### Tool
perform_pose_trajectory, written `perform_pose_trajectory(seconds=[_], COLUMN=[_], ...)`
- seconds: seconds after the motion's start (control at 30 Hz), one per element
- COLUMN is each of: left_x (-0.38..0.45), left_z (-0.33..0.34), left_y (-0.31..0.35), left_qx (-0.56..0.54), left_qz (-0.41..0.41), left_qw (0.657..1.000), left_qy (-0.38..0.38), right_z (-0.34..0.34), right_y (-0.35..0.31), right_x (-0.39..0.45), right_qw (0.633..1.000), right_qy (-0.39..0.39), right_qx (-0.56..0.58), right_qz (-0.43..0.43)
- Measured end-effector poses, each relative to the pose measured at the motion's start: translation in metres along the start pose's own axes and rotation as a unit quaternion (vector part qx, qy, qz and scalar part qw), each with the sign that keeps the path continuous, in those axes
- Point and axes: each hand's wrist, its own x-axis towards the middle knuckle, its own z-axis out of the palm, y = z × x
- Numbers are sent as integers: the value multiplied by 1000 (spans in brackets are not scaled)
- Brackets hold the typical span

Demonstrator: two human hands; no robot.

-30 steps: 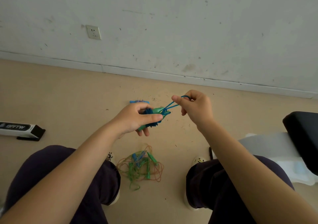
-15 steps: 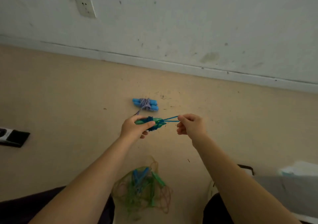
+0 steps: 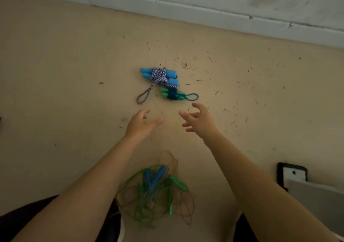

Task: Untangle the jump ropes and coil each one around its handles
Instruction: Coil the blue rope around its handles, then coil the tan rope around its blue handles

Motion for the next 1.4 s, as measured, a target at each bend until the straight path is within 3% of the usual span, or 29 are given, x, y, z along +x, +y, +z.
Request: perform_pose_trajectory(seconds=[0.1, 0.27, 0.33, 0.47, 0.6, 0.87, 1.03, 1.23, 1.4], left_x=[-35, -103, -122, -124, -116, -140, -206, -282, -332], left_z=[6, 24, 35, 48, 45, -1, -37, -91, -133], left_y=[-42, -113, -125, -118, -96, 9, 82, 152, 175], left_qx=[52, 43, 23, -16, -56, -147, -156, -107, -145], left_qz=[-52, -136, -146, -165, -137, 15, 117, 235, 278], left_qw=[996, 988, 986, 979, 978, 980, 961, 962, 946], left_qy=[-51, -55, -73, -122, -148, -133, -196, -91, -84], right_z=[6, 26, 37, 54, 49, -16, -49, -86, -121], right_y=[47, 115, 133, 140, 115, 10, -67, -143, -176], right_x=[-25, -75, -92, -106, -110, -137, -201, -292, -353], right_qw=[995, 966, 970, 982, 977, 988, 987, 978, 964], right_qy=[-24, -77, -97, -113, -116, -65, -64, -83, -126], right_qx=[-77, -200, -176, -18, 84, 140, 113, 21, 8], right_qz=[64, 142, 140, 153, 161, 21, -94, -192, -233])
